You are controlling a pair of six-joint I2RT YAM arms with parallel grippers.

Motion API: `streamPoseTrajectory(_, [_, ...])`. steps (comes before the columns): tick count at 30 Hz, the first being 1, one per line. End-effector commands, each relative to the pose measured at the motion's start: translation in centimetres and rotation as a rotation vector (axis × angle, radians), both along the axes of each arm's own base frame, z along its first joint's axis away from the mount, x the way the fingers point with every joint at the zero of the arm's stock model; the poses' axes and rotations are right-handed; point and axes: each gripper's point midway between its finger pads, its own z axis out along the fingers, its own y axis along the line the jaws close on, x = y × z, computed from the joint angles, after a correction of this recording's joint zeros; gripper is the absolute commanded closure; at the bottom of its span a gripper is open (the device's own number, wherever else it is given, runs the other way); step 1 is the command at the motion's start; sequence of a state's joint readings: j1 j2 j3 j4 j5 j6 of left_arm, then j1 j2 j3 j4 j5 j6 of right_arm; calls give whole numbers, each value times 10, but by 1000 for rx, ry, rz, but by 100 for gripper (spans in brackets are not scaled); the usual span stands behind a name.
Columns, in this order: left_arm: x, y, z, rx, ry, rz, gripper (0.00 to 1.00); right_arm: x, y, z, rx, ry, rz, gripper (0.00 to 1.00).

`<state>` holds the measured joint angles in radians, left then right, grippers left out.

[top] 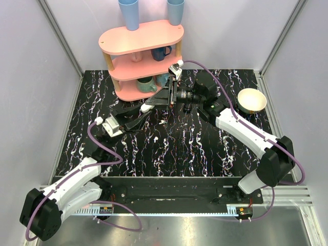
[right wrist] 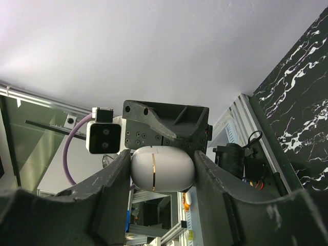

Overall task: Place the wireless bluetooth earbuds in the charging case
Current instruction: Pass from the left arm to the right, then pass from the right arm to the left

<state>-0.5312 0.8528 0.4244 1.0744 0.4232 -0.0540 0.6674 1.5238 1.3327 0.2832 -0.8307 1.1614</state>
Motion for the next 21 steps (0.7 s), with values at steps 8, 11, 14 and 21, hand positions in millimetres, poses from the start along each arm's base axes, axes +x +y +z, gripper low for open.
streamPoseTrajectory(8, [-7,5,26,-77,-74,-8,58,-5,3,13,38,-23,26,70])
streamPoseTrajectory(11, [-7,4,29,-87,-79,-16,58,-4,3,13,37,-22,27,70])
streamPoseTrajectory(14, [-6,3,30,-92,-81,-23,61,-3,3,13,37,-21,27,70])
streamPoseTrajectory(21, [-7,-1,28,-70,-83,-40,80,-4,3,13,41,-23,31,69])
